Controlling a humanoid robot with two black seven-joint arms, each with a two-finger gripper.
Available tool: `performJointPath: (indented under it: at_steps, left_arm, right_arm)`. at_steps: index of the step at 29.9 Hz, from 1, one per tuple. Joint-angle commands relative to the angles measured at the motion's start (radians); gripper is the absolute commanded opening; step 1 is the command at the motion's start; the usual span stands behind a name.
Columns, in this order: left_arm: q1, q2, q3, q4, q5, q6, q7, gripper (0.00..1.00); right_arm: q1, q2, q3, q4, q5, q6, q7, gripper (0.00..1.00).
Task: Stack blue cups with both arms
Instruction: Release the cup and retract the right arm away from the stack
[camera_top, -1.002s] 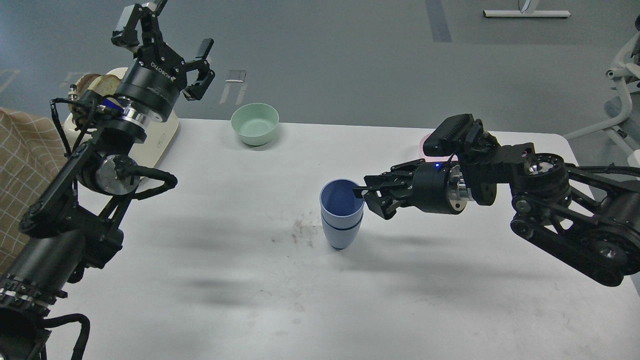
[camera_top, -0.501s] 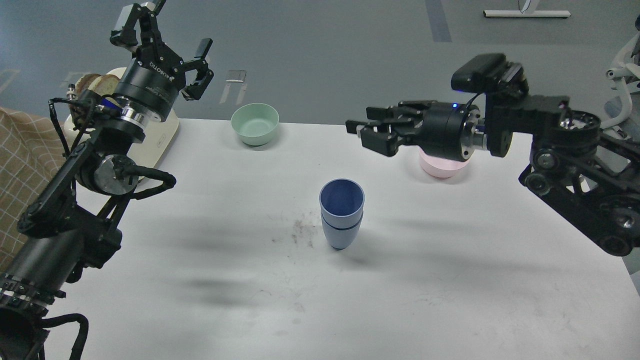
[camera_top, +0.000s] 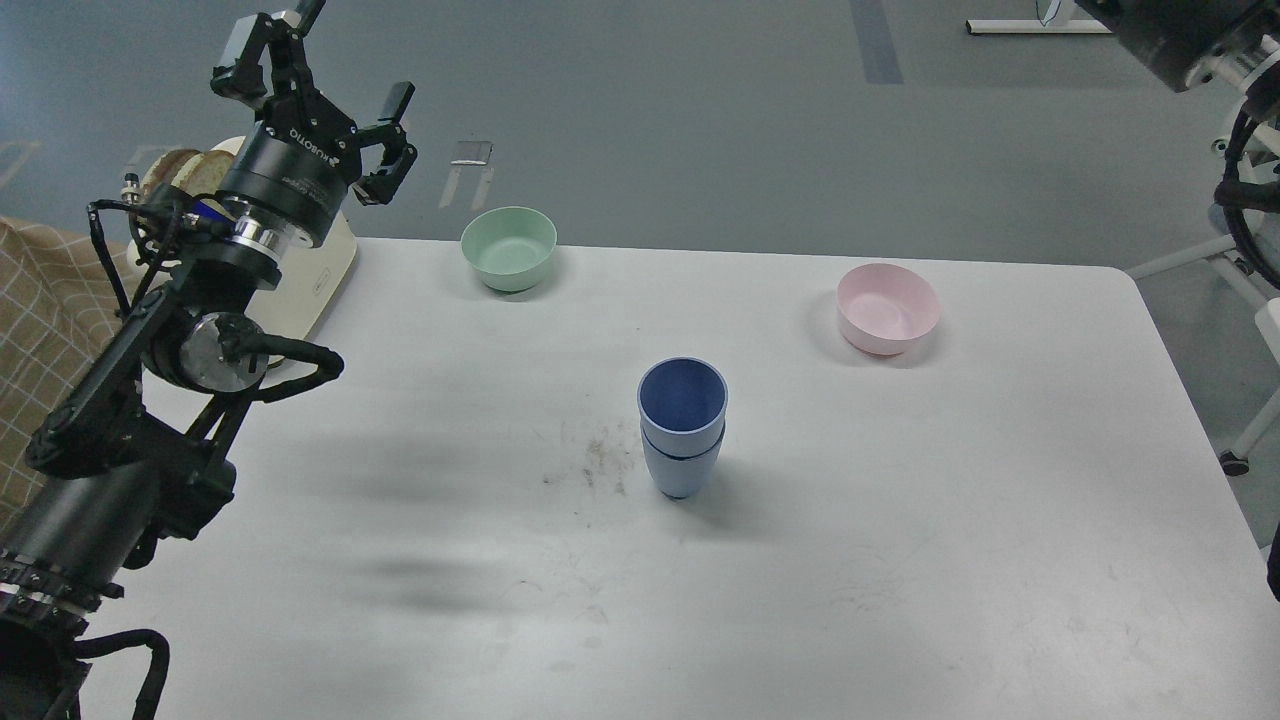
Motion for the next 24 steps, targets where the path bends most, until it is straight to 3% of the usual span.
performJointPath:
  at_steps: [1,9,15,24]
  left_arm:
    - [-0.003,0.01,-0.009,0.003,-0.004,-0.038,0.0,0.98]
    - [-0.02,0.049,-0.017,0.103,-0.018,-0.043,0.002,0.98]
    - [-0.018,0.044,-0.034,0.108,-0.021,-0.037,0.002,0.98]
    - [-0.021,0.044,-0.043,0.106,-0.058,-0.044,0.0,0.98]
  right_arm:
    - [-0.044,-0.036,0.031,-0.063,0.233,0.0,0.001,1.0]
    - [-0.179,-0.056,0.04,-0.149,0.575,0.0,0.001,1.0]
    - [-0.27,-0.048,0.067,-0.152,0.792,0.0,0.003,1.0]
    - [-0.305,-0.054,0.093,-0.121,0.818,0.0,0.003,1.0]
